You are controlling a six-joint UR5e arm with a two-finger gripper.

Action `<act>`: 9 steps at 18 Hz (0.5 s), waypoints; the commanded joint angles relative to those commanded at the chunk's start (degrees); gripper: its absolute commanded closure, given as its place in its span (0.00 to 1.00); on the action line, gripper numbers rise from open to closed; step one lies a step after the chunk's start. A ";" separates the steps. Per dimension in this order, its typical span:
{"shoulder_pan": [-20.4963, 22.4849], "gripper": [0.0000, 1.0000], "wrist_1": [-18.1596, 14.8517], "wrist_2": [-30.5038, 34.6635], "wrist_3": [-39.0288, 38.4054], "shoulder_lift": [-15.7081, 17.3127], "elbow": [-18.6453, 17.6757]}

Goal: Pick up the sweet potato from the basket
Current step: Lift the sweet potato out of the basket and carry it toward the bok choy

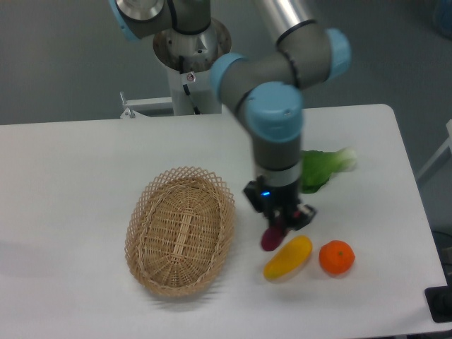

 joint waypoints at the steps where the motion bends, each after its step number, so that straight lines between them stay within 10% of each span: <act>1: 1.32 0.75 -0.26 -0.79 2.02 0.26 0.00; 9: 7.57 0.75 -4.83 -3.61 12.06 2.64 0.26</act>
